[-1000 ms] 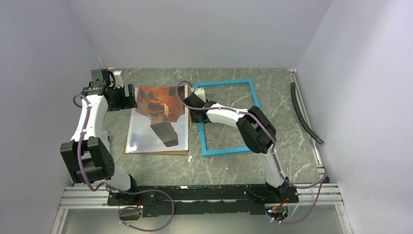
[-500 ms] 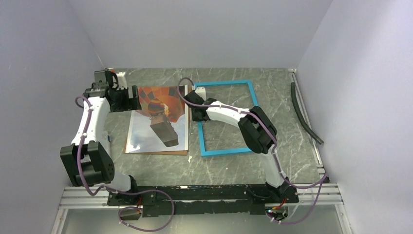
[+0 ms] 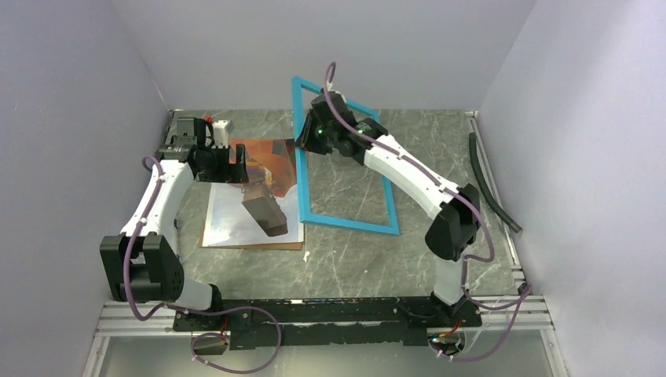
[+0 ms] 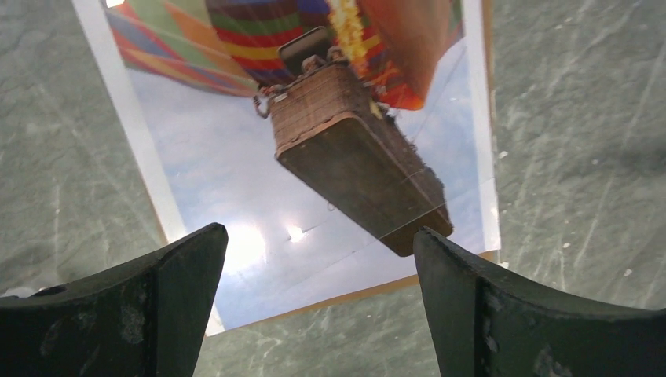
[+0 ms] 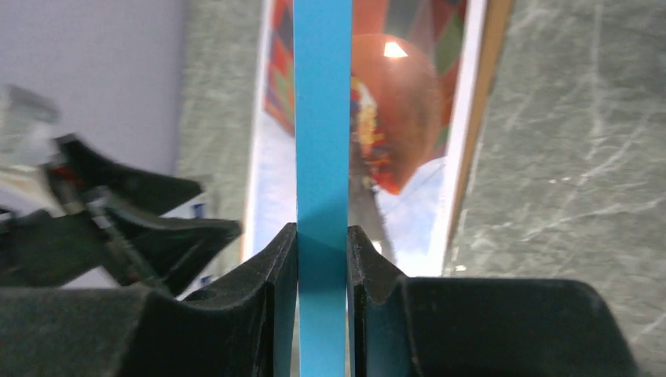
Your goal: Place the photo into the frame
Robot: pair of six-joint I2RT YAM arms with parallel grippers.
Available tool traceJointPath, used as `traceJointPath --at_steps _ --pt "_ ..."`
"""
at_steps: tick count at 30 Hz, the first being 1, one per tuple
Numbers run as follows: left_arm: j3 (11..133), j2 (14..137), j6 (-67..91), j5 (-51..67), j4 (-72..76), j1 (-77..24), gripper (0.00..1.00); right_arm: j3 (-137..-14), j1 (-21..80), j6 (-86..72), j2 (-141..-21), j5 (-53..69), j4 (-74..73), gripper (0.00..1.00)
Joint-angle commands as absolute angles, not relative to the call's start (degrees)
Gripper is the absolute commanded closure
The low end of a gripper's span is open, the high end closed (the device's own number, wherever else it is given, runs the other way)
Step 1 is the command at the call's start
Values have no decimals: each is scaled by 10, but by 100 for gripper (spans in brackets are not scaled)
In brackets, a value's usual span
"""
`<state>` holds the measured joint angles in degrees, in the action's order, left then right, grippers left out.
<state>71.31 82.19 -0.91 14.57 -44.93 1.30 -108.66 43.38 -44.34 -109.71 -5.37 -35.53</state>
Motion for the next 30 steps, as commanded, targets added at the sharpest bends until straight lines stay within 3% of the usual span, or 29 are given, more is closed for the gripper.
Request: traceJointPath --at_steps 1,10,16,27,30 --pt "732 779 22 182 -412 4 6 -1119 406 -496 -1050 70 -336 100" --pt "775 780 41 192 -413 -40 7 -1119 363 -589 -1031 232 -266 100" --pt "797 778 49 178 -409 -64 7 -1036 340 -706 -1008 334 -103 100" --pt "838 813 63 126 -383 -148 10 -914 295 -809 -987 380 42 100" --pt "860 833 65 106 -379 -170 12 -862 276 -837 -976 396 92 92"
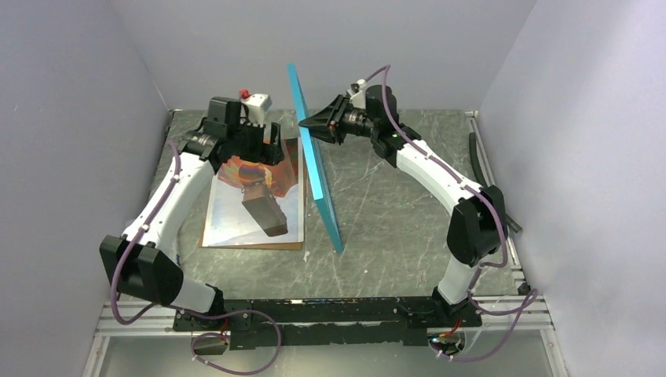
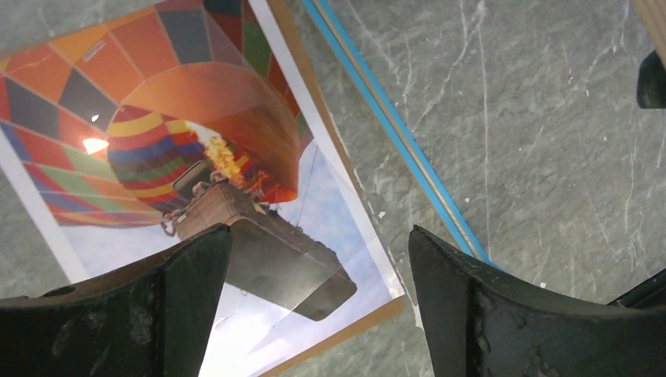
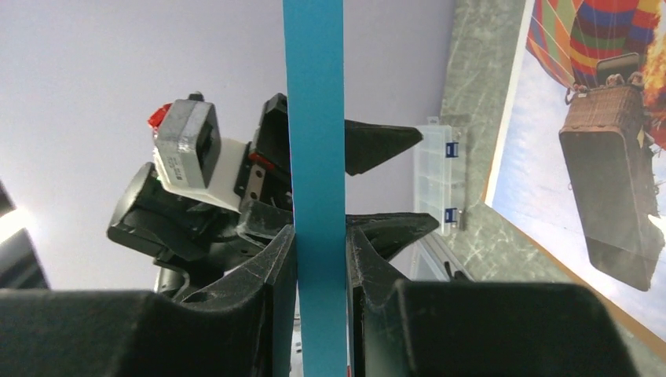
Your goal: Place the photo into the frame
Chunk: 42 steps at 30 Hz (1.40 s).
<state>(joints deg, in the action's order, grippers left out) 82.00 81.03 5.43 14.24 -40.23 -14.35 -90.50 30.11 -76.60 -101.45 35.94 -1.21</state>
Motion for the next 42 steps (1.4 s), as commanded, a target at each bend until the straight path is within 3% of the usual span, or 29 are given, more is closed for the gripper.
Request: traceJointPath --at_steps 1,7,14,33,38,42 --pt "870 838 68 101 -377 -177 13 -853 270 -837 -972 399 95 85" --pt "938 875 68 84 -379 -211 16 -853 241 -800 -955 416 52 41" --pt "1039 948 44 49 -390 -249 16 -885 204 -685 -928 421 -87 16" --pt "1238 1122 9 11 -417 -323 16 -934 161 -441 -850 421 -328 3" --pt "1207 1104 9 2 -408 -329 16 -950 150 -399 -844 374 -404 4" --pt "1130 1068 -24 -53 -402 -327 16 -970 139 -341 -840 307 -477 11"
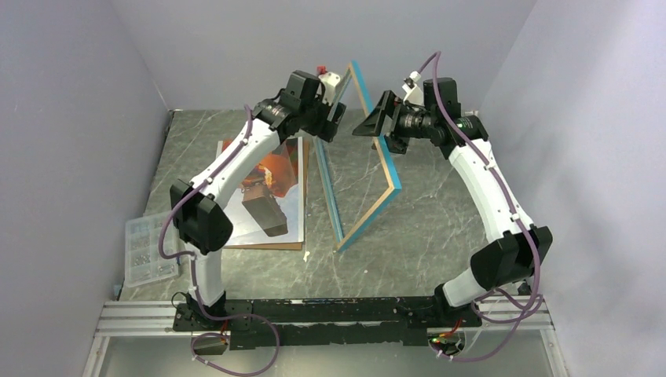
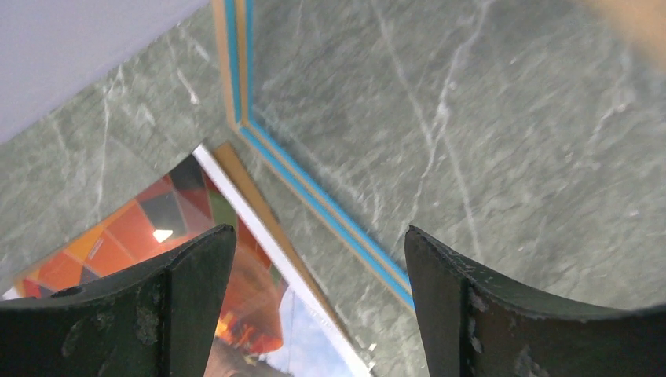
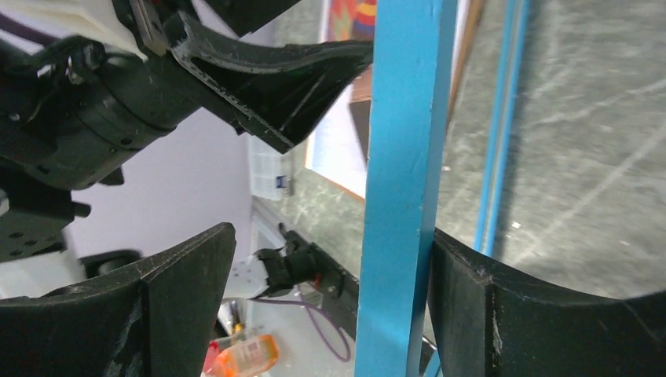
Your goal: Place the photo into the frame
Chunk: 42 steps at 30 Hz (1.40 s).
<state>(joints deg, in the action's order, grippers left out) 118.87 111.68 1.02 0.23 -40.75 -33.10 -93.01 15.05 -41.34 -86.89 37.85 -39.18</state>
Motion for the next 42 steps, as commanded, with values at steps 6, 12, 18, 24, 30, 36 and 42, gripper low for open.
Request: traceJointPath --at_steps 6,12,18,24,30,36,42 --pt "980 1044 -73 -64 -409 -287 14 -927 121 -285 -815 224 -508 28" --pt "857 1049 -123 -122 -355 -275 14 -848 111 -263 -777 130 -481 35" --pt "853 1100 -132 -115 -333 -275 17 -786 101 -255 -743 79 -464 36" --pt "911 1164 -118 -93 -332 -283 22 -724 86 -253 -696 59 -428 37" --pt "907 1169 -131 -107 -304 -305 22 -678 76 -239 -687 14 -426 37" --pt "902 1191 -143 -133 -303 -312 23 -663 68 -271 -711 6 -427 39" --pt "913 1192 -130 -113 -315 -319 23 -622 69 -316 -730 16 -391 37"
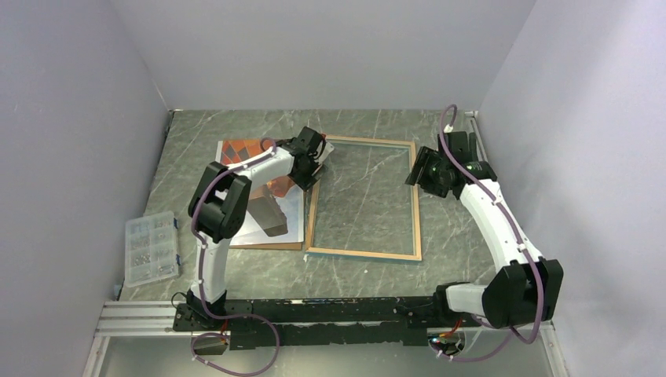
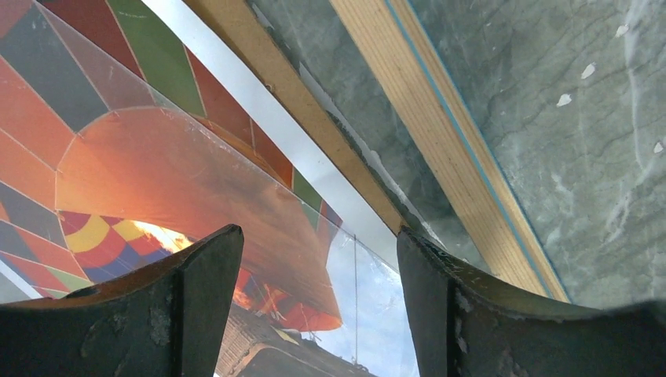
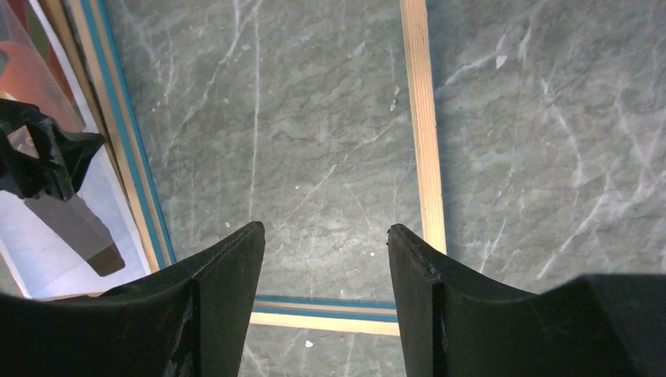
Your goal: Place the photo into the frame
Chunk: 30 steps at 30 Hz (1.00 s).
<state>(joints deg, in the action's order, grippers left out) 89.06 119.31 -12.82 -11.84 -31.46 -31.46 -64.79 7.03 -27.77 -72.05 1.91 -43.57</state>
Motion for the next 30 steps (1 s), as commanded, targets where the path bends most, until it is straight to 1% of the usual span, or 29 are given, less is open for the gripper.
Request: traceJointPath --at_steps 1,3,6,8,12,18,20,24,27,30 --pt "916 1193 -125 -105 -322 -319 23 -613 69 -324 -735 16 -385 36" --pt "924 1195 -115 -89 -331 -323 23 -599 69 -335 -747 3 -379 33" --pt "922 1193 -112 -85 -329 -333 23 -578 68 -347 -763 -60 -370 25" --pt "918 1193 -113 -88 -322 -338 23 -569 68 -355 -783 -88 -359 24" --pt "924 1201 -110 -92 -328 -346 23 -566 68 -371 -834 -81 -335 25" --pt "928 1210 -99 -88 -325 -359 24 -597 63 -368 -898 -142 -343 28" --pt "935 1213 -97 -86 -329 -363 24 -605 55 -368 -909 -140 -339 29" --pt "958 1216 -95 -74 -329 -365 23 -611 57 -377 -902 -119 -333 31" --pt "989 1223 -92 -68 -341 -365 23 -600 63 -386 -877 -105 -328 31" --pt "1015 1221 -94 -70 -354 -364 23 -578 92 -397 -845 -97 -315 30"
